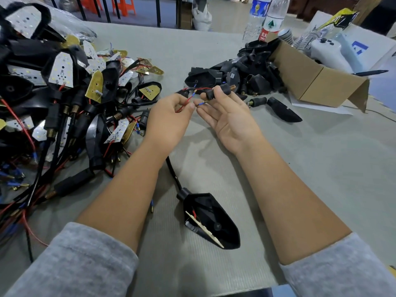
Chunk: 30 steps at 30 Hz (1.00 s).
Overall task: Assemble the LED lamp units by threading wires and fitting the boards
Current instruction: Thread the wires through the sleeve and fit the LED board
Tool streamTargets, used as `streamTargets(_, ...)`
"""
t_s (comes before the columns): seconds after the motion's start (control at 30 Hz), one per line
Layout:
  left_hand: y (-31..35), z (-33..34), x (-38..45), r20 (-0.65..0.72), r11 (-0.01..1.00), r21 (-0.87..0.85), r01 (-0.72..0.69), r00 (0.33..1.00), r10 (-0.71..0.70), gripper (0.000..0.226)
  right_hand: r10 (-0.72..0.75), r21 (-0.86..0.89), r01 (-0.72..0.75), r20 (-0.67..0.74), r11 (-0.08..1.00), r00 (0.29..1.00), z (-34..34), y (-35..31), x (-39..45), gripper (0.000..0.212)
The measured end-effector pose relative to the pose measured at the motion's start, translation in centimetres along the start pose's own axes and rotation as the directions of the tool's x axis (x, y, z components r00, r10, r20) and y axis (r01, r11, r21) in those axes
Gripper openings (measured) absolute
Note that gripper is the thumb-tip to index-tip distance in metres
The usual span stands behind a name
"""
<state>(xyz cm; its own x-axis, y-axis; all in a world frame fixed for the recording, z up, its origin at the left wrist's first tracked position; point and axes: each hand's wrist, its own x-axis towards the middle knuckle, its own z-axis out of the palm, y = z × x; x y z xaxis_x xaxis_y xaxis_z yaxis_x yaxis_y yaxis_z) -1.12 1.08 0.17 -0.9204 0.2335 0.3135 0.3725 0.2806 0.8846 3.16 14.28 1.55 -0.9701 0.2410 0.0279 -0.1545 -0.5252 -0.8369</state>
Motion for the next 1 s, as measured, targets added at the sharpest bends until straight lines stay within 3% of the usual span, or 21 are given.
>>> streamTargets(0.37,0.7,0.0,-0.2,0.048,0.99,-0.133,-0.046,0.997,0.053,0.023,0.041,0.083,-0.038,-0.042,0.996,0.998,-0.2,-0.2,0.1,0.011)
streamTargets(0.83,1.2,0.0,-0.4,0.045,0.984,-0.18,-0.01,0.999,0.018,0.012,0.091,0.089,-0.086,-0.05,0.992,0.995,-0.2,-0.2,0.4,0.016)
streamTargets(1.0,1.1,0.0,-0.3,0.038,0.982,-0.188,-0.009,0.999,0.016,0.02,0.094,0.072,-0.09,-0.051,0.993,0.994,-0.2,-0.2,0.4,0.015)
